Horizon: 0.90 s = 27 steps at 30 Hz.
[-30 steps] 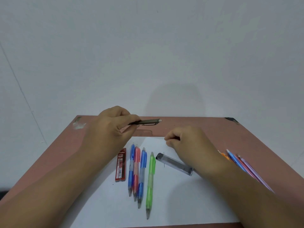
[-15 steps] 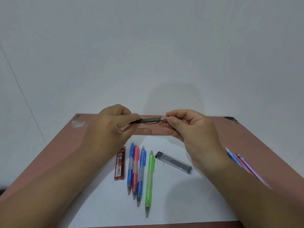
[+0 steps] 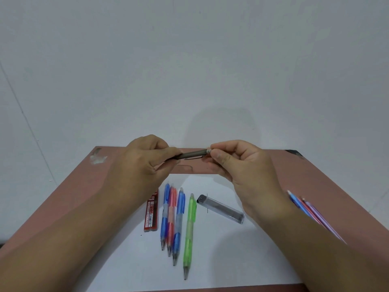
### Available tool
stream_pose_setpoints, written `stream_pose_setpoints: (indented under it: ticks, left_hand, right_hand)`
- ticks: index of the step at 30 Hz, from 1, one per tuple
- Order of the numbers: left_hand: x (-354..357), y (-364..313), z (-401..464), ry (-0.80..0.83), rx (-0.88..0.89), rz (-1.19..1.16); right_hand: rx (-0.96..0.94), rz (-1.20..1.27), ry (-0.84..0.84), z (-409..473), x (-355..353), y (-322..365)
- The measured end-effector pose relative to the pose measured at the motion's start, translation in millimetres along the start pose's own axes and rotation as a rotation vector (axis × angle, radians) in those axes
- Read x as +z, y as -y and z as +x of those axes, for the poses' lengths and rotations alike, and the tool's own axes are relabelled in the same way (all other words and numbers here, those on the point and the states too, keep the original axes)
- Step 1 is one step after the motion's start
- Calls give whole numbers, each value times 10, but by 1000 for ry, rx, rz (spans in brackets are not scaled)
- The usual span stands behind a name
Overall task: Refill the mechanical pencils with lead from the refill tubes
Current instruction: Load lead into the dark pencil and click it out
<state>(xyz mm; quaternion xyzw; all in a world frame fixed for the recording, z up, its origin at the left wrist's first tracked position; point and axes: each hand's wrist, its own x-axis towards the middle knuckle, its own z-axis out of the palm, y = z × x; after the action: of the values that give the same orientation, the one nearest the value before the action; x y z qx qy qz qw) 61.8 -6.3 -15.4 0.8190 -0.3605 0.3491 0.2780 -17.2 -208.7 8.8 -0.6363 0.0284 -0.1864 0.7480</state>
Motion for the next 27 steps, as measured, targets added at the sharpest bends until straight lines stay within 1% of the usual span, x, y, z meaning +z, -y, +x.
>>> stream_pose_setpoints:
  ticks: [6,11,13,17,20,22,25,27]
  left_hand:
    - [11,-63,0,-3,1,-45]
    - [-8,-211,2,-18,29,-102]
    - [11,-254,4,-20,26,-136]
    - [69,-373,2,-14,7,-233]
    - [61,-488,9,-7,-7,-309]
    - [34,-577,14,37,-98,-487]
    - [6,-656,11,137,-381,-773]
    - [3,-638,4,202,-506,-885]
  right_hand:
    - [-15,8,15,-2,0,4]
    - [-54,70,12,12,-40,69]
    - [-21,116,47,-5,-31,80]
    - [102,231,158,-52,41,38]
    - [166,387,114,-32,58,38]
    - [192,518,65,0,41,58]
    - [189,667,12,60,-19,97]
    - [185,755,-7,102,-66,123]
